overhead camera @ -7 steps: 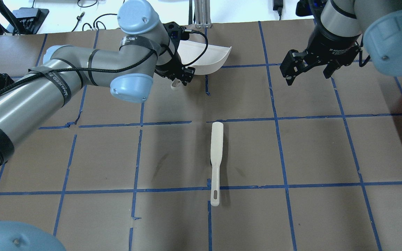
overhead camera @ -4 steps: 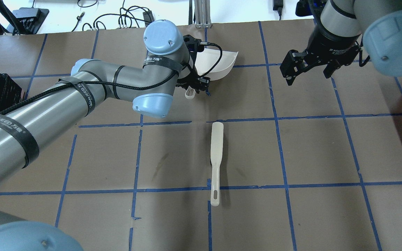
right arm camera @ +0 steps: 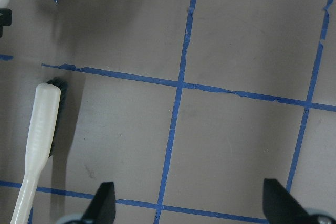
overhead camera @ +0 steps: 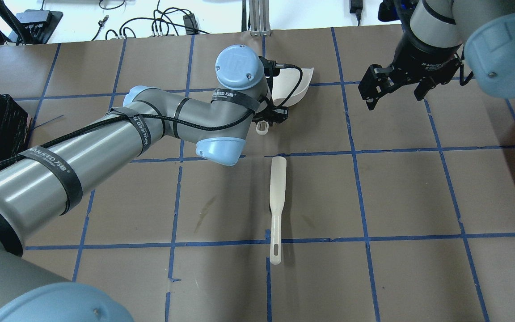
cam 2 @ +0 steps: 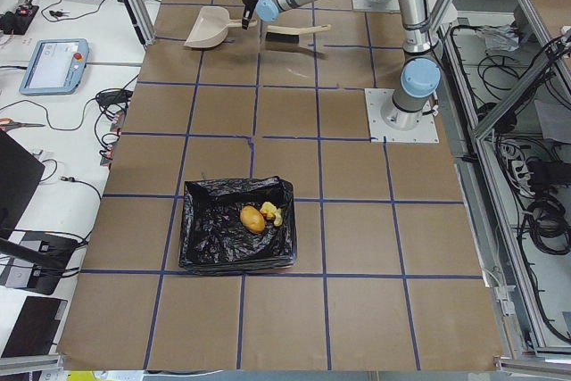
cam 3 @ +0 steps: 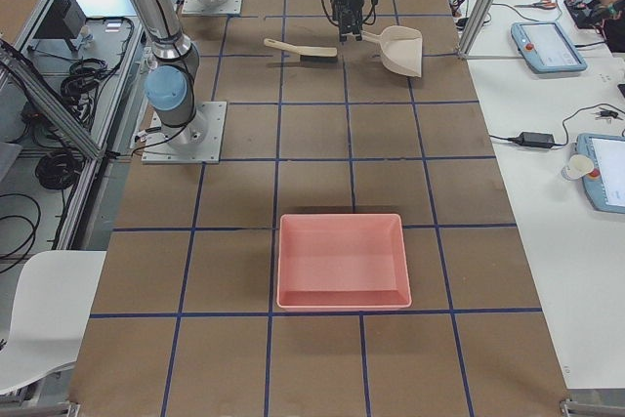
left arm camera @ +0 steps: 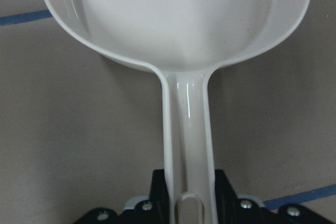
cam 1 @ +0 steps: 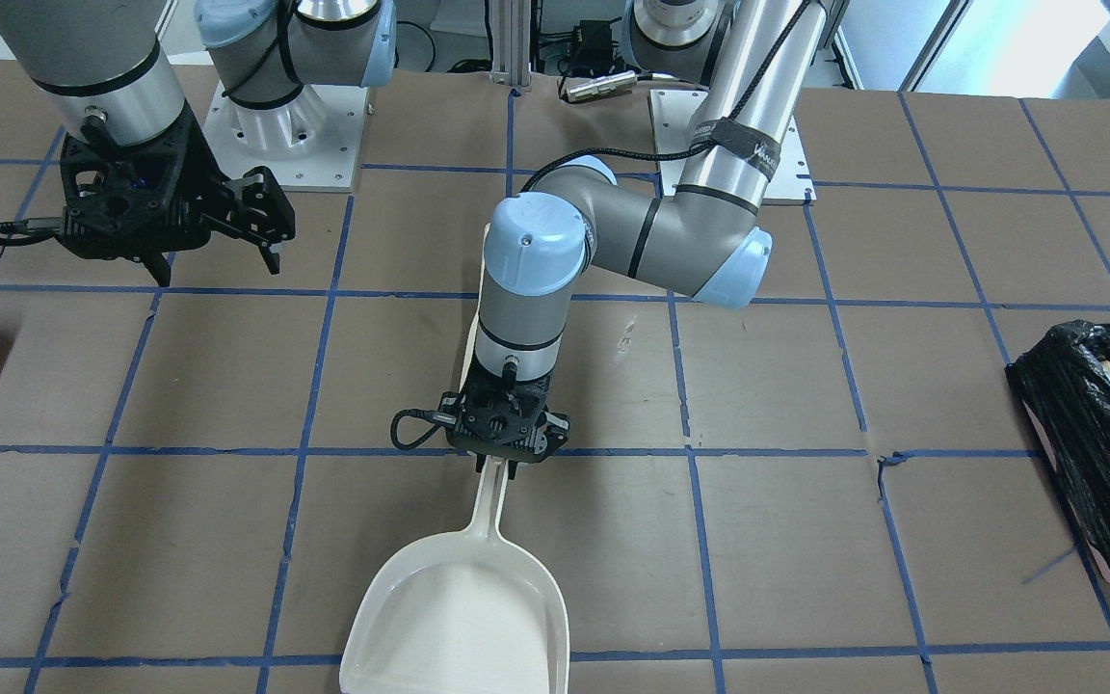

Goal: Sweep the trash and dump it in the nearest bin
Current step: 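Carry the dustpan back and set it down near the brush with the left gripper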

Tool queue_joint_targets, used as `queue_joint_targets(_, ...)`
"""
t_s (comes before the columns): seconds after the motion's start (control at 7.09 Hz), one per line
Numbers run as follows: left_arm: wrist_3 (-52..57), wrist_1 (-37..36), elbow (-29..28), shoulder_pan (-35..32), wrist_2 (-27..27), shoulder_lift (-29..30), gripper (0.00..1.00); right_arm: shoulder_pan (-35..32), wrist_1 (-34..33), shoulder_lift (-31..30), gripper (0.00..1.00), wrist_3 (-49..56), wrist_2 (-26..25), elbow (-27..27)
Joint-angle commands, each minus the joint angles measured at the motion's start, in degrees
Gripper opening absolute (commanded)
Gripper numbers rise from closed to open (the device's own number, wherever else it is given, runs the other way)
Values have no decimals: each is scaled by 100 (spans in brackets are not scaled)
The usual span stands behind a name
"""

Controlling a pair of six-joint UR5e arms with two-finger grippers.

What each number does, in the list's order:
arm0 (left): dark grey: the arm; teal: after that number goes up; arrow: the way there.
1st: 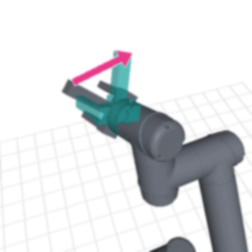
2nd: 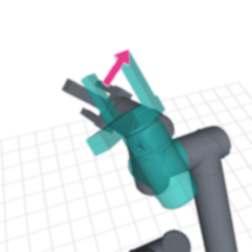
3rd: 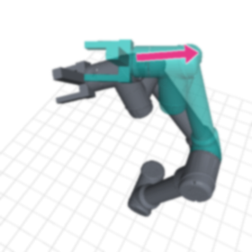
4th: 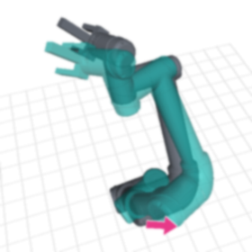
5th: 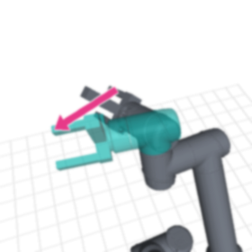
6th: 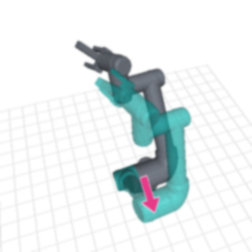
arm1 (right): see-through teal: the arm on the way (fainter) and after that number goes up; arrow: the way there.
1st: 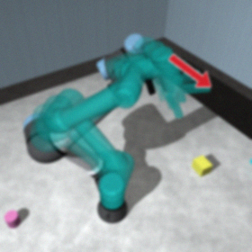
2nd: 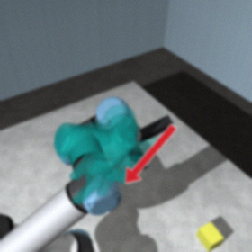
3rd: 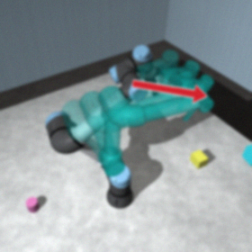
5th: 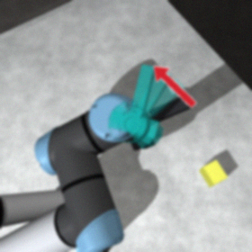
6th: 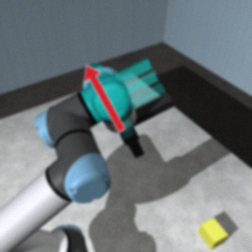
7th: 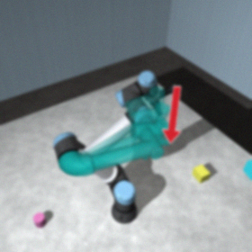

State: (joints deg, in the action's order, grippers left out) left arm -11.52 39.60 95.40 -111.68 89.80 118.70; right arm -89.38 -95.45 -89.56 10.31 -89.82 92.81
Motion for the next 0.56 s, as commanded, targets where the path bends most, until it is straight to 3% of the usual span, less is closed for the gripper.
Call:
queue_joint_targets(0.0, -261, -5, 84, -169, 29, -40, 2, 0, 9, 0, 100, 6, 9, 0)
queue_joint_targets(0.42, -289, 3, 215, -275, 257, -146, 4, -9, 9, 0, 100, 6, 0, 0)
